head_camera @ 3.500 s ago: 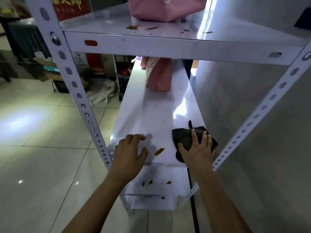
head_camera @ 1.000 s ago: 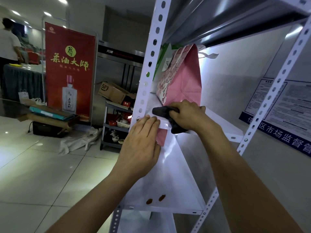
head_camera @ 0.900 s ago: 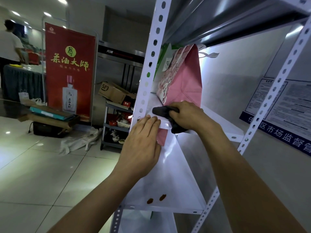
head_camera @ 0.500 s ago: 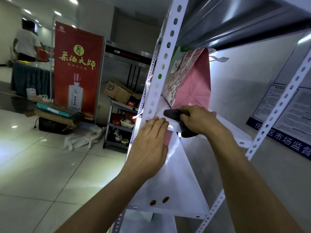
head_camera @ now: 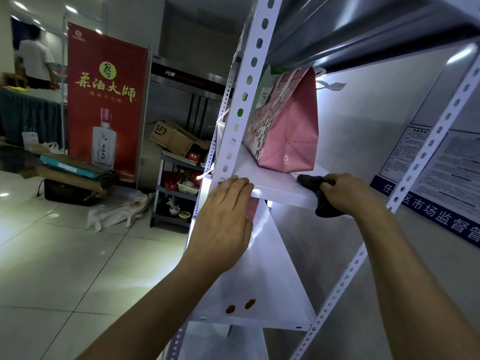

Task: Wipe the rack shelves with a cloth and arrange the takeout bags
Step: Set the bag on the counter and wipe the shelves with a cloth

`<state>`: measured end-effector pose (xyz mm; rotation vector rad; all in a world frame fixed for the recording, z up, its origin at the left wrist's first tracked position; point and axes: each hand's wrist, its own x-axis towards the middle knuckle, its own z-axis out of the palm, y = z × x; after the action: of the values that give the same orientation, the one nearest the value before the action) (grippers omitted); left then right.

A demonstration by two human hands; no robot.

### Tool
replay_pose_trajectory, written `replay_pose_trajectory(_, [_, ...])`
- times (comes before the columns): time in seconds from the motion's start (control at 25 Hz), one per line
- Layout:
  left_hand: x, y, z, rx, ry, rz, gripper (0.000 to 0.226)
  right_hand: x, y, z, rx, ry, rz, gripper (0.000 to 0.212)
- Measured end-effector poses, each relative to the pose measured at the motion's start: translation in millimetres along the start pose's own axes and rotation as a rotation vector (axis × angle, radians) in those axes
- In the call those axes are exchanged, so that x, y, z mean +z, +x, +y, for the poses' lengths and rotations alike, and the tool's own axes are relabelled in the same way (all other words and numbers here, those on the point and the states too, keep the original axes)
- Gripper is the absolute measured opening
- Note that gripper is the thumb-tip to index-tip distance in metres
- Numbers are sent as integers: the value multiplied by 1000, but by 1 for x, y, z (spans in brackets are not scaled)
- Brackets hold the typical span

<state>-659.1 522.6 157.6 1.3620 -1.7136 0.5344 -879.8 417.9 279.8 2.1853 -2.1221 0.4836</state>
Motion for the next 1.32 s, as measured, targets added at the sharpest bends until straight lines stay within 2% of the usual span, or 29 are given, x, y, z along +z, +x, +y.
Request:
replay_pose_trajectory(0.16, [0, -2, 2, -35, -13, -30, 55, 3, -12, -8, -50, -2, 53, 32])
replay_pose_trajectory(0.32, [2, -1, 2, -34, 2, -40, 55, 18, -37, -43, -245, 10, 150, 32])
replay_pose_trajectory(0.4, [1, -1, 3, -38, 2, -40, 54, 21, -36, -66, -320, 36, 134, 32])
replay_pose_trajectory(0.56, [-1, -1, 2, 8, 29, -18, 53, 12, -23, -84, -332, 75, 25, 34])
replay_pose_trajectory(0.72, [-1, -1, 2, -20, 11, -27, 54, 22, -39, -69, -392, 112, 115, 32])
replay_pose_trajectory(0.96, [0, 0, 2, -35, 5, -28, 50, 13, -21, -71, -317, 113, 57, 29])
replay_pose_trajectory(1.2, [4, 1, 4, -43, 12, -12, 51, 26, -37, -57, -324, 138, 159, 34])
replay_pose_trajectory(1.32, [6, 2, 3, -62, -4, -3, 50, 17, -25, -50, -231, 140, 114, 26])
